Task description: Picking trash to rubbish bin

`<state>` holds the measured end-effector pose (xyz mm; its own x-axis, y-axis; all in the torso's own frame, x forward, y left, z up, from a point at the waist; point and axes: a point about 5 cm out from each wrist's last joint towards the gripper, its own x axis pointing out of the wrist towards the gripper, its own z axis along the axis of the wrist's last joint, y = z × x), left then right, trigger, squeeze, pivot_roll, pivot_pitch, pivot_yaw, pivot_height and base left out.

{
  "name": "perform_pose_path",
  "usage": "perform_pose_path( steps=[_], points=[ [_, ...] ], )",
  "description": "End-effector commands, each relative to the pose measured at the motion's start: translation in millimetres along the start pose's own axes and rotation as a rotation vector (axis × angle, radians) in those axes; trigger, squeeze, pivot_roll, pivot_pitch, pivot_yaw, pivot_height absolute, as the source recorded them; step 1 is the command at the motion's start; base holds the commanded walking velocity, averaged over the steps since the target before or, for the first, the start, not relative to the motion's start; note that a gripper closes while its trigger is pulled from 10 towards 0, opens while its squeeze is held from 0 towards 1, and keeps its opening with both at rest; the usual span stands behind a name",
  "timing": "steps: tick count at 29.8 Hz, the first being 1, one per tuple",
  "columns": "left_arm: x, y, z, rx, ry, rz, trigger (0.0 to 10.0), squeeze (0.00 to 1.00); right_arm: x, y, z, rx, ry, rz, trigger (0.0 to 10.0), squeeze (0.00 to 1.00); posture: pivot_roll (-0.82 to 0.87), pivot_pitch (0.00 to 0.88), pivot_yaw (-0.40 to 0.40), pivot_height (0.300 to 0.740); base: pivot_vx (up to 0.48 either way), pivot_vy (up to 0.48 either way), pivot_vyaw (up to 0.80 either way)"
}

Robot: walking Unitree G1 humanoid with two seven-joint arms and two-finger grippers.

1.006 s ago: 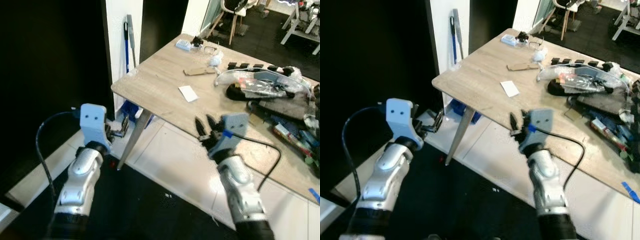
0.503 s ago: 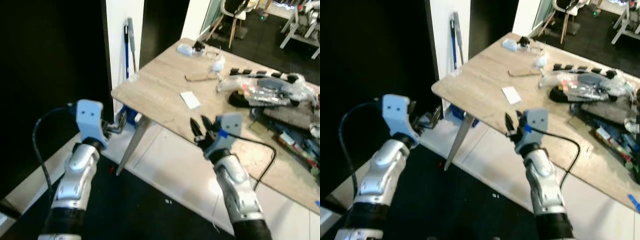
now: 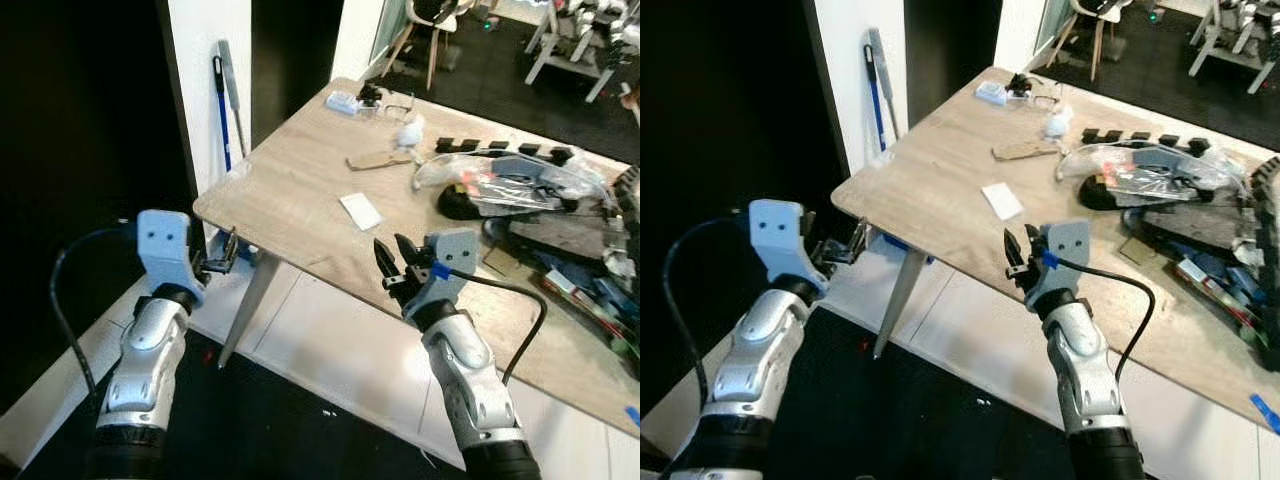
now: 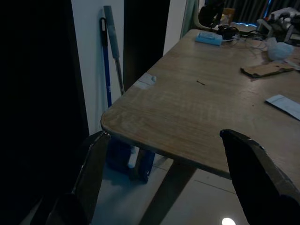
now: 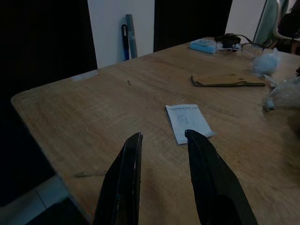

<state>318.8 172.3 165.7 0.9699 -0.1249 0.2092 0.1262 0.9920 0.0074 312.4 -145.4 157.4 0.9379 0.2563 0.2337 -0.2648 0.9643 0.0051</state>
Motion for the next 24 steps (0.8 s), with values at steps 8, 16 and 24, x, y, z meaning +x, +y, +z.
perform_pose_path(
  steps=[8, 16, 24],
  points=[
    [-0.3, -4.7, 1.0, 0.007, 0.001, -0.017, 10.0, 0.00, -5.4, -6.9, -3.5, -0.004, 0.022, -0.027, 10.0, 0.00, 0.00, 0.132, -0.073, 0.740, 0.268, 0.000, 0.00],
    [1.6, -6.0, 1.5, 0.007, -0.001, -0.024, 10.0, 0.00, -5.2, -7.9, -3.8, 0.000, 0.027, -0.026, 10.0, 0.00, 0.00, 0.133, -0.075, 0.740, 0.270, 0.000, 0.00],
    [0.5, -8.6, 0.5, 0.009, 0.004, -0.035, 10.0, 0.00, -5.7, -8.3, -4.4, -0.007, 0.033, -0.024, 10.0, 0.00, 0.00, 0.133, -0.075, 0.740, 0.268, 0.000, 0.00]
  ],
)
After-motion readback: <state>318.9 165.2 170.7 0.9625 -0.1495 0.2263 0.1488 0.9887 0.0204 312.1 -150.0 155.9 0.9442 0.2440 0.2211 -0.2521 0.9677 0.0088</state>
